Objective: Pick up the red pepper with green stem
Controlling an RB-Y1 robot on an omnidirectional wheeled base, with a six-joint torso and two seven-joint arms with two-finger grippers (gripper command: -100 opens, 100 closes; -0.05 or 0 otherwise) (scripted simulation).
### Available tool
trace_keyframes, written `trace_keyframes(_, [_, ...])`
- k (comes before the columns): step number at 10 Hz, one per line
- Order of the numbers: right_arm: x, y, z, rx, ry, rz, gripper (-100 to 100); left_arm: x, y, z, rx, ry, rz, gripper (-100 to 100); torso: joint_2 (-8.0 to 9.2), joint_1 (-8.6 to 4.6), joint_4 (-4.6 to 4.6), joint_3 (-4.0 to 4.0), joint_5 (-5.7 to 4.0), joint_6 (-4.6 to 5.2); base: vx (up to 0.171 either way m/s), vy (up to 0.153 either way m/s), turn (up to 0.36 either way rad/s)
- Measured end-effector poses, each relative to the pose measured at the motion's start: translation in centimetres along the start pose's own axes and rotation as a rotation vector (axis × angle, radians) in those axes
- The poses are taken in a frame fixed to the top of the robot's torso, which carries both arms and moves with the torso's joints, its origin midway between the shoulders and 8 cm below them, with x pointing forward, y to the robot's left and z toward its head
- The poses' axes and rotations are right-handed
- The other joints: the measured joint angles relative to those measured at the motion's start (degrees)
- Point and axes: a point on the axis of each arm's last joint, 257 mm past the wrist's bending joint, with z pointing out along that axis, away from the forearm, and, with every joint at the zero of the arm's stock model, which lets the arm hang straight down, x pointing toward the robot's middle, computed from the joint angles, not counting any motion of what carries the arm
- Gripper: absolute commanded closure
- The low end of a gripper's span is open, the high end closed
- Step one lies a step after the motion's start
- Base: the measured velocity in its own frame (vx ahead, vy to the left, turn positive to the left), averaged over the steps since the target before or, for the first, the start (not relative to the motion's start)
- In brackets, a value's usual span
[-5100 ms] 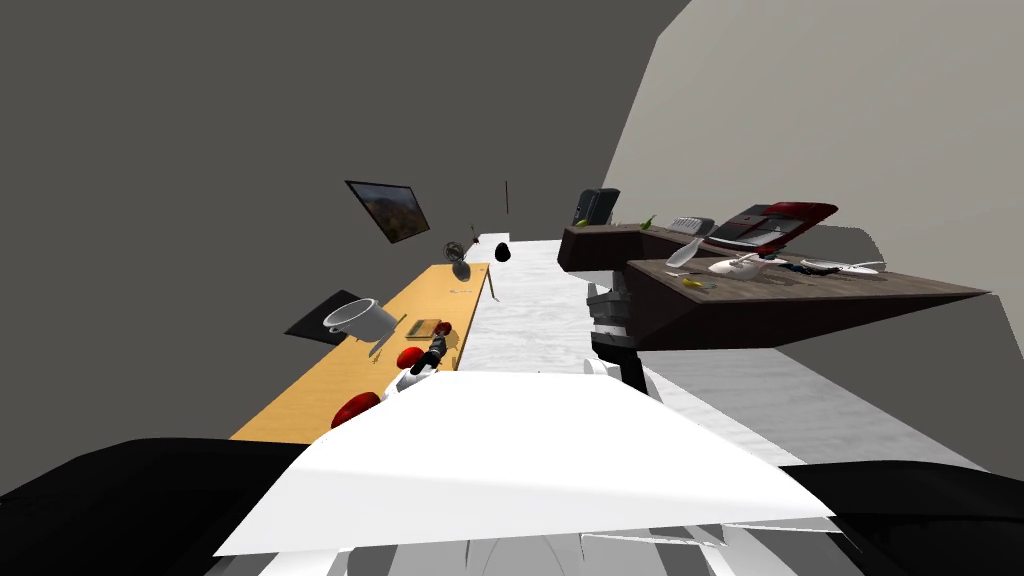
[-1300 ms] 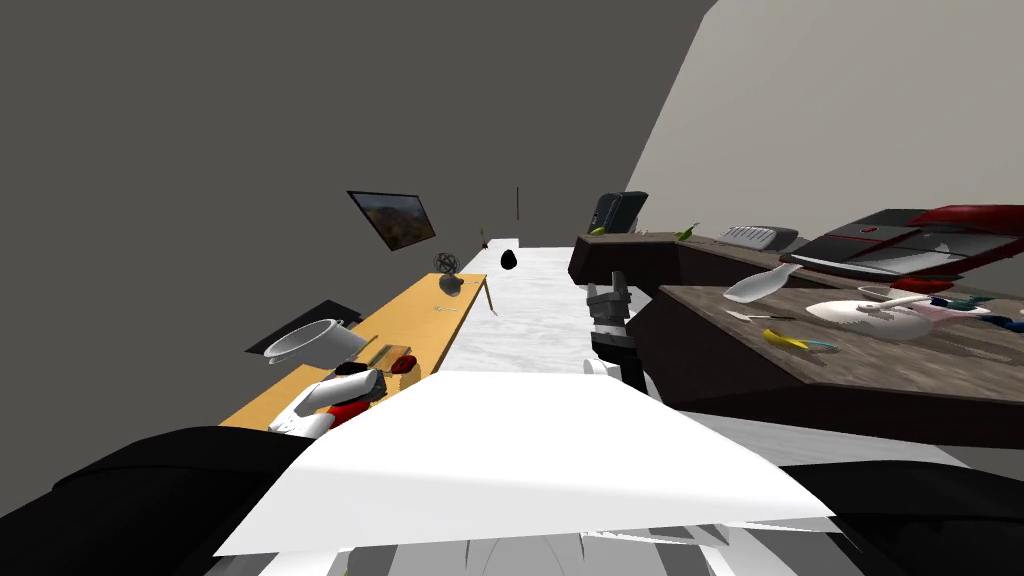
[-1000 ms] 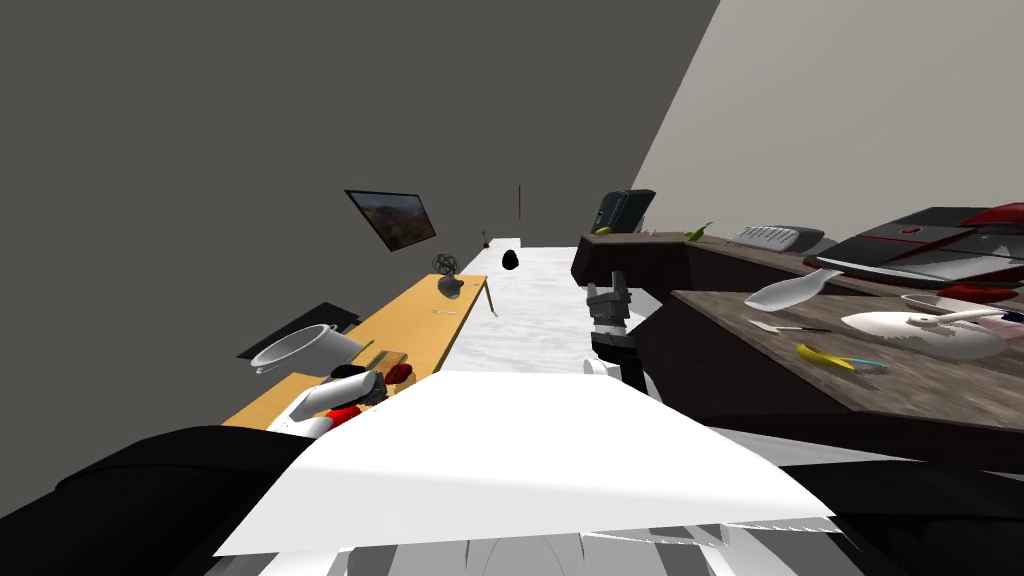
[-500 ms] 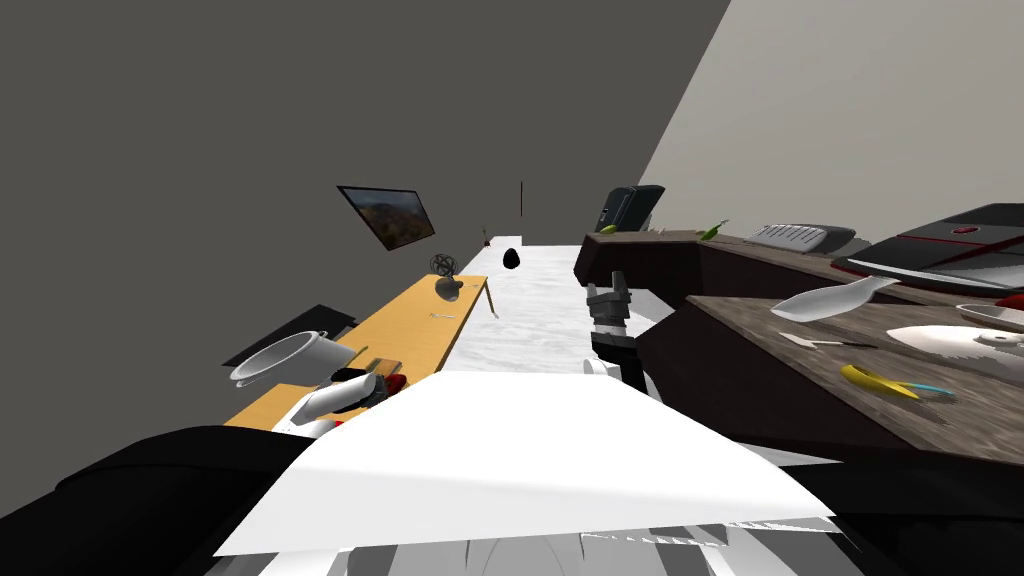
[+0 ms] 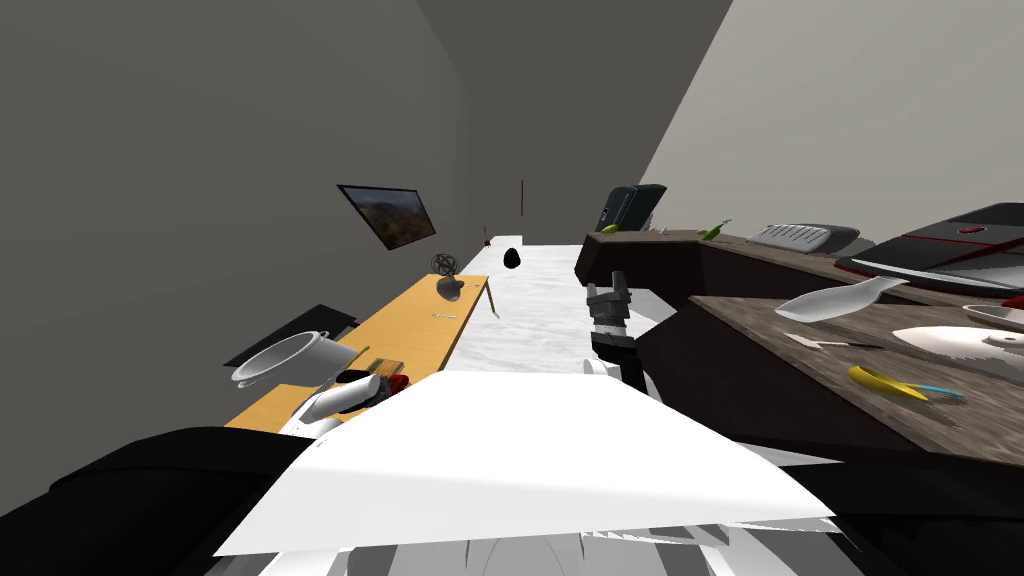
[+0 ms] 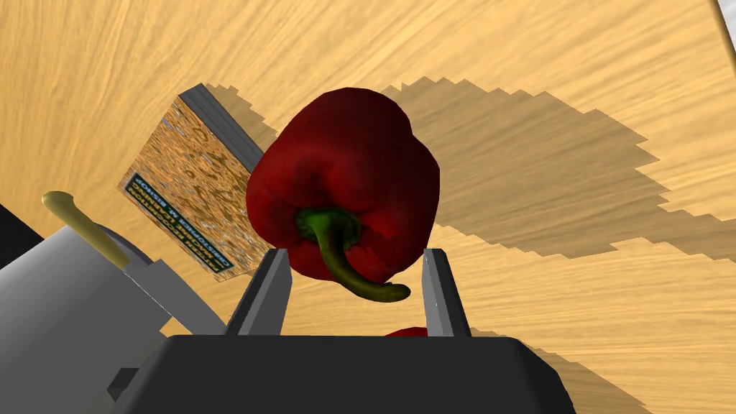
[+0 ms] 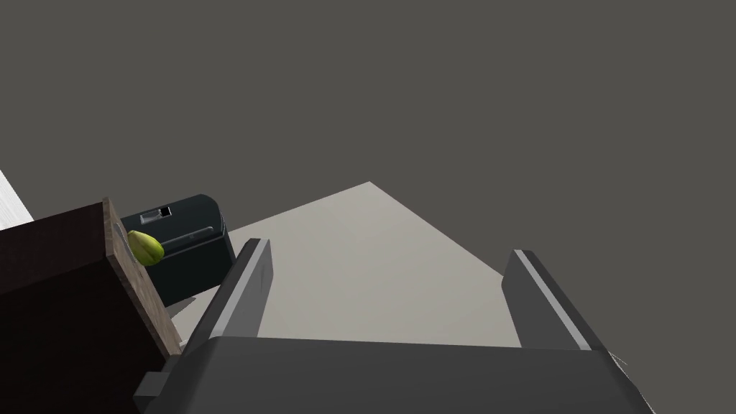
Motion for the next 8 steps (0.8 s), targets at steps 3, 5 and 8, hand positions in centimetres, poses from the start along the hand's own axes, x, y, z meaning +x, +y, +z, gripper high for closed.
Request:
trace_keyframes(3, [0.0,0.0,0.0,0.000,0.000,0.000,0,0.0,-0.1,0.0,0.003,0.001,0.000,100,-0.03,0.01,-0.03,-0.03,0.02,0.00,0.000,0.000,0.000])
trace_keyframes(5, [0.0,0.0,0.0,0.000,0.000,0.000,0,0.0,-0.2,0.0,0.004,0.001,0.000,100,-0.03,0.01,-0.04,-0.03,0.04,-0.01,-0.003,-0.016,-0.002])
trace_keyframes(8, [0.0,0.0,0.0,0.000,0.000,0.000,0,-0.3,-0.7,-1.3,-0.001,-0.002,0.002,100,0.02,-0.27,-0.03,0.00,-0.05,-0.01,-0.008,-0.044,0.000])
